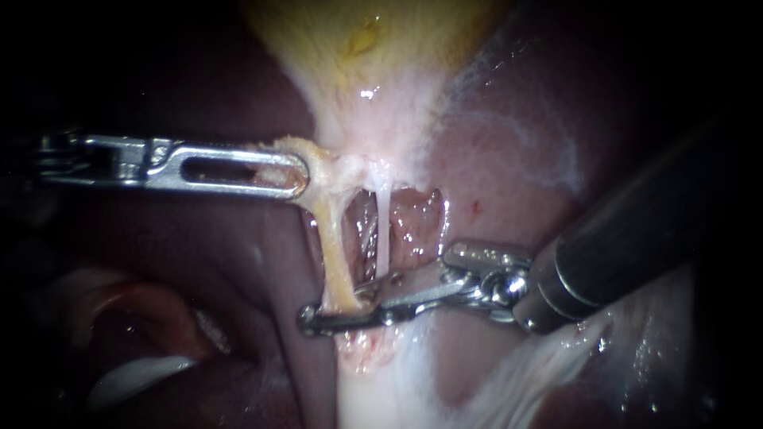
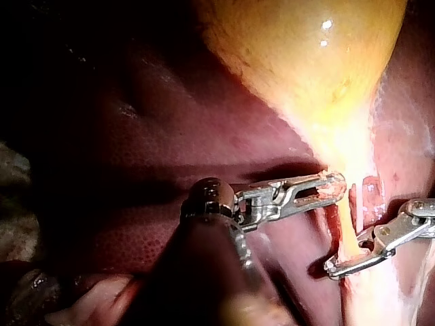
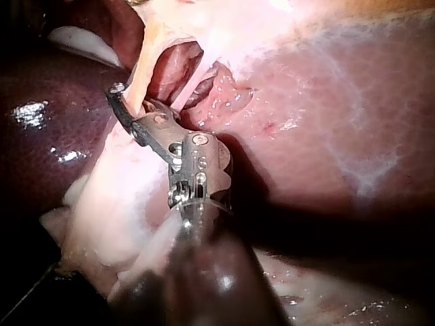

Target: Going back first clip left tube

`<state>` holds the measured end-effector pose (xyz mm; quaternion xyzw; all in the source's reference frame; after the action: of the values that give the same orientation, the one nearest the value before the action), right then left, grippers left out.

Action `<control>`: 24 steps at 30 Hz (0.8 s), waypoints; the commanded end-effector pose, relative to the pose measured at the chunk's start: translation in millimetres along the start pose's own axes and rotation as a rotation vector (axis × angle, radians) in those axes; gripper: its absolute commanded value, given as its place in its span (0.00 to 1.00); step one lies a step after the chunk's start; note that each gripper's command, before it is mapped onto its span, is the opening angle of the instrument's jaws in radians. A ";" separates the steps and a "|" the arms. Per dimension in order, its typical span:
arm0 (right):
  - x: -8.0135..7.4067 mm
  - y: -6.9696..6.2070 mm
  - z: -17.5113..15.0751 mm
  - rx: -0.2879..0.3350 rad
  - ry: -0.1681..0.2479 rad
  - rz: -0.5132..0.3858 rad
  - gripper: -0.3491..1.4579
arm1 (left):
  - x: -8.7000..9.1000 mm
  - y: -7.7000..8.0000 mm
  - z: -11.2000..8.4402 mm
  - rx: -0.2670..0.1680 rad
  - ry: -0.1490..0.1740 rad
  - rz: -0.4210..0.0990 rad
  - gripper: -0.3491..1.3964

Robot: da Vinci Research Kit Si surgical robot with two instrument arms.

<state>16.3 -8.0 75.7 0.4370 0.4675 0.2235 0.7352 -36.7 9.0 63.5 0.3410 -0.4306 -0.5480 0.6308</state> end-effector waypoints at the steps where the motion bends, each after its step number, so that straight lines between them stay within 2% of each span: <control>1: 0.0 0.0 0.0 0.000 0.000 0.000 0.00 | 0.0 0.0 0.0 0.000 0.000 0.000 0.00; 9: 0.0 0.0 0.0 0.000 0.000 0.006 0.00 | 0.0 0.0 0.0 0.000 0.000 0.000 0.00; 10: 0.0 0.0 0.0 -0.001 0.000 -0.030 0.00 | 0.0 0.0 0.0 0.000 0.000 0.000 0.00; 11: 0.1 -0.1 0.0 0.000 -0.002 -0.070 0.03 | 0.0 0.0 0.0 0.000 0.000 0.000 0.00; 14: 0.7 -0.5 0.0 -0.020 0.001 -0.234 0.28 | 0.0 0.0 0.0 0.000 0.000 0.000 0.00; 16: 0.9 -0.7 0.2 -0.022 0.009 -0.280 0.39 | 0.0 0.0 0.0 0.000 0.000 0.000 0.00; 19: 1.0 -0.9 0.5 -0.026 0.039 -0.311 0.43 | 0.0 0.0 0.0 0.000 0.000 0.000 0.00; 24: 1.1 -0.8 0.6 -0.071 0.048 -0.369 0.46 | 0.0 0.0 0.0 0.000 0.000 0.000 0.00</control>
<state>17.2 -7.8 74.6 0.3062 0.5503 0.1085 0.7692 -36.8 8.9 63.5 0.3410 -0.4306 -0.5481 0.6308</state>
